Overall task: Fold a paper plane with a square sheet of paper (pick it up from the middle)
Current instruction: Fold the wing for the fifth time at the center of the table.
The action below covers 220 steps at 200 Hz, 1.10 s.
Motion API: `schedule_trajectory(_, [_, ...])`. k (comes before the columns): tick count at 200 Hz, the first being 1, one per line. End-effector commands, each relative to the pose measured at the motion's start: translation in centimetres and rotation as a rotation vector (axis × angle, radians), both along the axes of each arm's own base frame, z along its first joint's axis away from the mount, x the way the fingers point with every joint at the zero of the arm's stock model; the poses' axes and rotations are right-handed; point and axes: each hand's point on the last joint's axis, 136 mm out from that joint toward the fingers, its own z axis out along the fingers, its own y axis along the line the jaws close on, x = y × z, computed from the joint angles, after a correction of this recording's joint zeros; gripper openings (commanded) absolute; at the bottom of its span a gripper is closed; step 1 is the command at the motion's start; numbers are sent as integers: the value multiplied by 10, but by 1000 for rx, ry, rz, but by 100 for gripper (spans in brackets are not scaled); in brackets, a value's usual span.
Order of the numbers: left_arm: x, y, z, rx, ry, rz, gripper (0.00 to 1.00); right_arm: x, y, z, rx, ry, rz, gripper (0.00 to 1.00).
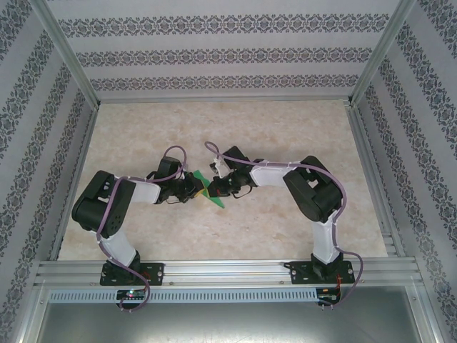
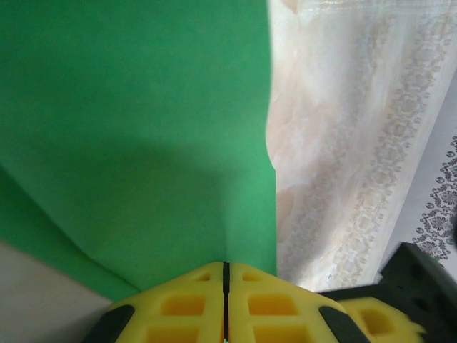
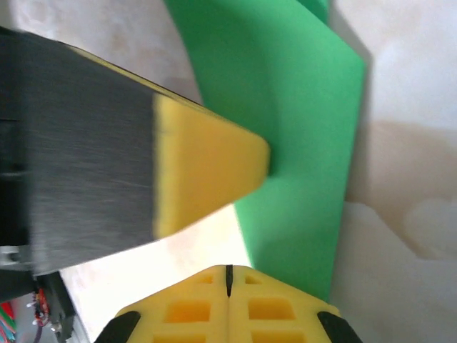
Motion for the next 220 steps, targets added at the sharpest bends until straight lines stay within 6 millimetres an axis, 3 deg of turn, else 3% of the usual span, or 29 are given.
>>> schedule_trajectory(1, [-38, 21, -52, 122, 205, 12, 9, -4, -4, -15, -60, 27, 9, 0])
schedule_trajectory(73, [-46, 34, -63, 194, 254, 37, 0, -44, -37, -28, -120, 96, 44, 0])
schedule_trajectory(146, [-49, 37, -65, 189, 255, 45, 0, -86, -81, -40, -204, 131, 67, 0])
schedule_trajectory(186, [-43, 30, -59, 156, 226, 23, 0, -73, -76, -6, -136, 26, 56, 0])
schedule_trajectory(220, [-41, 26, -54, 139, 206, 1, 0, -47, -48, 30, -53, -78, 51, 0])
